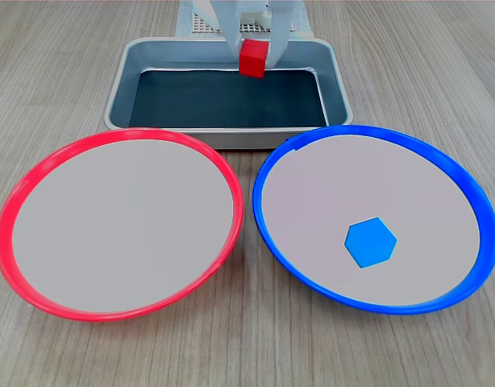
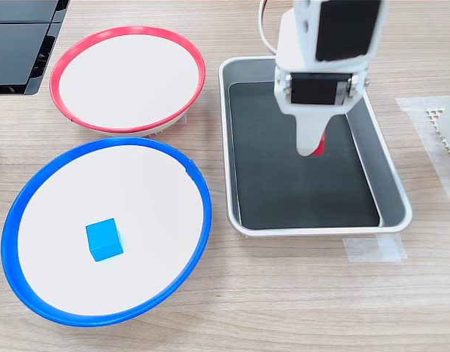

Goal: Move two blocks from tray to matching dishes

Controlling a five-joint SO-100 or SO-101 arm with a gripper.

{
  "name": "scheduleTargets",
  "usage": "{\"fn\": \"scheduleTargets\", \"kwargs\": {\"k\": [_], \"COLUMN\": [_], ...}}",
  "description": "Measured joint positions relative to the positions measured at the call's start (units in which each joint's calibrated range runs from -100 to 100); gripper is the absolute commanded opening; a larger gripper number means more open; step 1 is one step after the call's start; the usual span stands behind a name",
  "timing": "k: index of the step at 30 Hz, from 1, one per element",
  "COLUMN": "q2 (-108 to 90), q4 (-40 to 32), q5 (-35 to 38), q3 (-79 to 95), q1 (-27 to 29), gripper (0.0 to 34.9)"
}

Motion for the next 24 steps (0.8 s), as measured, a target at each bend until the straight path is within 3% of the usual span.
{"fn": "scheduleTargets", "kwargs": {"k": [5, 9, 10, 12, 16, 18, 20, 21, 22, 23, 24], "q2": [0.3, 3.2, 5.7, 6.9, 11.3, 12.9, 13.4, 13.4, 13.5, 13.5, 11.9], "q4": [-10.4, -19.5, -26.6, -30.2, -41.6, -46.0, -54.5, -55.2, -55.7, -56.5, -59.2], "q5": [-17.1, -23.7, -27.1, -28.6, -29.6, -29.4, -27.4, -27.4, -27.3, -27.1, -27.0], "q3": [-8.0, -10.1, -11.0, -11.3, -11.2, -10.3, -5.0, -4.4, -4.2, -3.5, -0.3], "q1": [5.8, 10.7, 14.2, 15.2, 16.2, 17.2, 16.7, 16.6, 16.5, 16.5, 16.5], "gripper": [0.1, 0.1, 0.1, 0.4, 17.4, 22.5, 24.8, 24.4, 20.5, 7.3, 0.3]}}
